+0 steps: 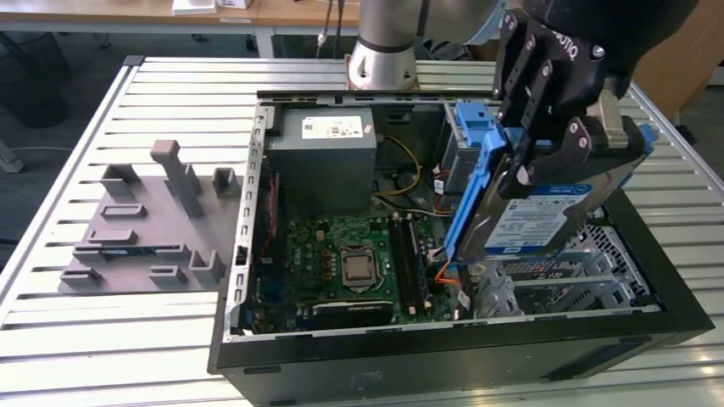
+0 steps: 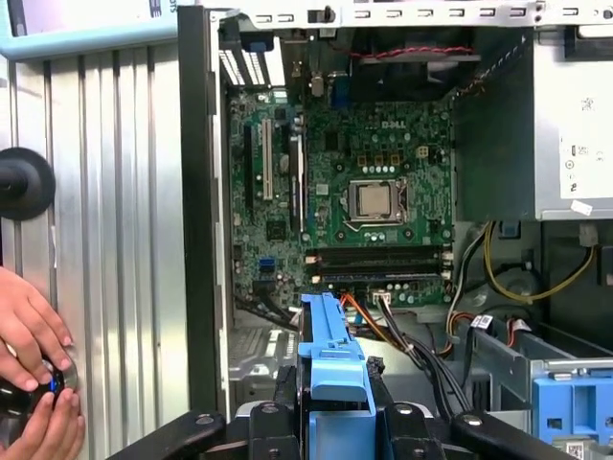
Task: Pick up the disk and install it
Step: 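Insert the disk into the insertion slot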
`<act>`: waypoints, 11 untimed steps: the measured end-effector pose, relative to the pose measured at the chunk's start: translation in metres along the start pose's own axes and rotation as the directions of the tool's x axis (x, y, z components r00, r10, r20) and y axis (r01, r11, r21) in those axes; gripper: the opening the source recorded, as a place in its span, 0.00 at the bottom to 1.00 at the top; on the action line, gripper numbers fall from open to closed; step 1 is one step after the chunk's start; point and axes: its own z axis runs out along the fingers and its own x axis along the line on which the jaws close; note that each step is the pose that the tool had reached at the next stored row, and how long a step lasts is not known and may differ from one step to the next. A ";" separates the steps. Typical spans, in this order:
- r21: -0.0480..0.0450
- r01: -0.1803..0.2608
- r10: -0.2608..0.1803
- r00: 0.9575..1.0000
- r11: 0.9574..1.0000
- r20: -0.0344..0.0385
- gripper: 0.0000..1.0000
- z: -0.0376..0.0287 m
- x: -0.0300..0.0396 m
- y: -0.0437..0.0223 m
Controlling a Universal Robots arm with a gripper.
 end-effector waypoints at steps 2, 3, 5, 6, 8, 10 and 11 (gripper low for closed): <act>-0.001 0.000 0.000 1.000 1.000 0.000 0.36 0.0003 0.0001 -0.0056; -0.002 0.000 0.000 1.000 1.000 0.000 0.36 0.0004 0.0001 -0.0084; -0.003 0.000 0.000 1.000 1.000 0.000 0.36 0.0007 0.0000 -0.0142; -0.005 0.000 0.000 1.000 1.000 0.000 0.36 0.0008 -0.0001 -0.0173; -0.008 0.000 0.000 1.000 1.000 -0.001 0.36 0.0009 -0.0003 -0.0225; -0.011 0.000 0.000 1.000 1.000 0.000 0.36 0.0009 -0.0004 -0.0246; -0.011 0.000 0.000 1.000 1.000 0.000 0.36 0.0010 -0.0003 -0.0246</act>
